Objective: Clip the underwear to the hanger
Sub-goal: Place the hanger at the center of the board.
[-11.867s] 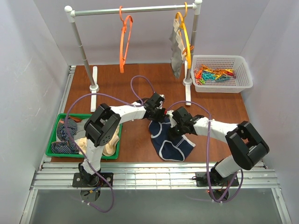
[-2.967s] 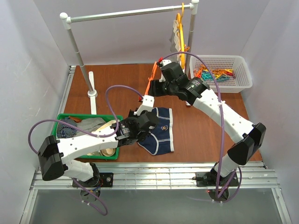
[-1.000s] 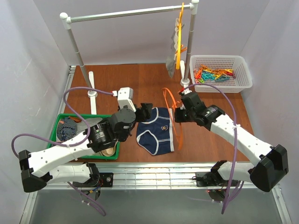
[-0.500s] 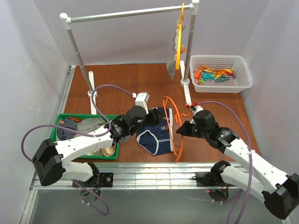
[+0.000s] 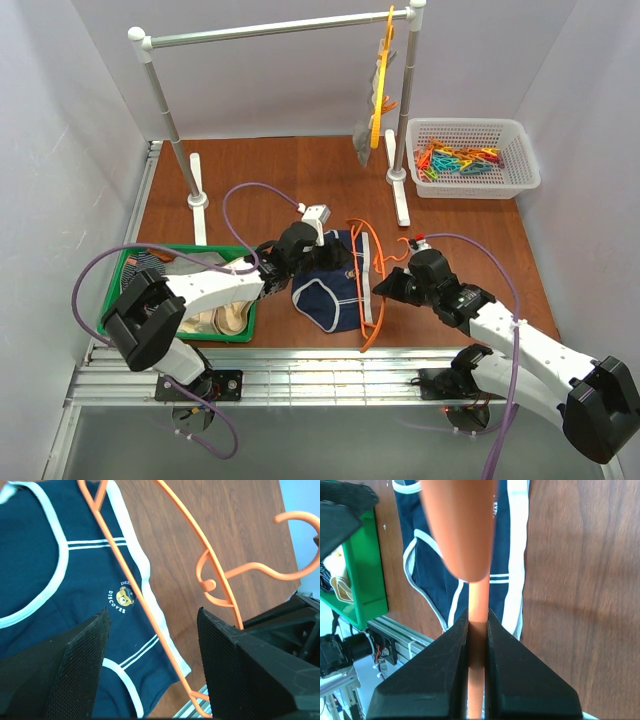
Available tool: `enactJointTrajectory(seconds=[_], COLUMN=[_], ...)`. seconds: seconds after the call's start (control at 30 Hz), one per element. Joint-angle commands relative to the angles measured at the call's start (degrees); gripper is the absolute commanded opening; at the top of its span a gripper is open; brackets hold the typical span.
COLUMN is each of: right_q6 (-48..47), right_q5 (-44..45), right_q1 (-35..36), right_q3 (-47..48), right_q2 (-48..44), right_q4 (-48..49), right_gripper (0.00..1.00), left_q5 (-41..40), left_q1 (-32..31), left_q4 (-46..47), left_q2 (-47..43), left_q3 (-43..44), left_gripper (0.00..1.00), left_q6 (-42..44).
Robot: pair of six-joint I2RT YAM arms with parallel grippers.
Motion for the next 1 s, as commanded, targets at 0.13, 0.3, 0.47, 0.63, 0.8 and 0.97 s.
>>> enactJointTrajectory(seconds=[0.13, 0.3, 0.47, 0.63, 0.8, 0.97], right_q6=[3.5, 3.8, 2.0, 0.8, -1.6, -2.8], right_q5=[3.1, 4.4, 3.3, 2.5, 2.2, 2.4], right_q1=[-0.4, -1.5, -2.4, -3.1, -4.4, -5.0], right_q3=[-3.1, -5.3, -6.0, -6.3, -6.3, -5.6], right_q2=[0.6, 1.1, 3.9, 6.7, 8.9, 11.3], right_q4=[6.8, 6.9, 7.0, 7.1, 6.0, 3.4], right_gripper=[0.01, 0.01, 0.01, 0.01, 0.01, 0.03], left_q5=[6.6, 6.9, 7.3, 7.3, 7.3, 7.5], left_q1=[0.8, 1.0, 1.9, 2.5, 2.7, 2.8], left_q4=[0.7, 1.1, 2.4, 2.5, 2.7, 2.7], left_q2=[4.9, 7.8, 9.9, 13.0, 13.6, 14.0], left_q3=[3.5, 3.2, 1.8, 2.2, 2.3, 2.9], left_gripper=[0.63, 0.62, 0.62, 0.61, 0.61, 0.61], left_q6=[4.1, 5.7, 5.7, 6.2, 6.3, 6.1])
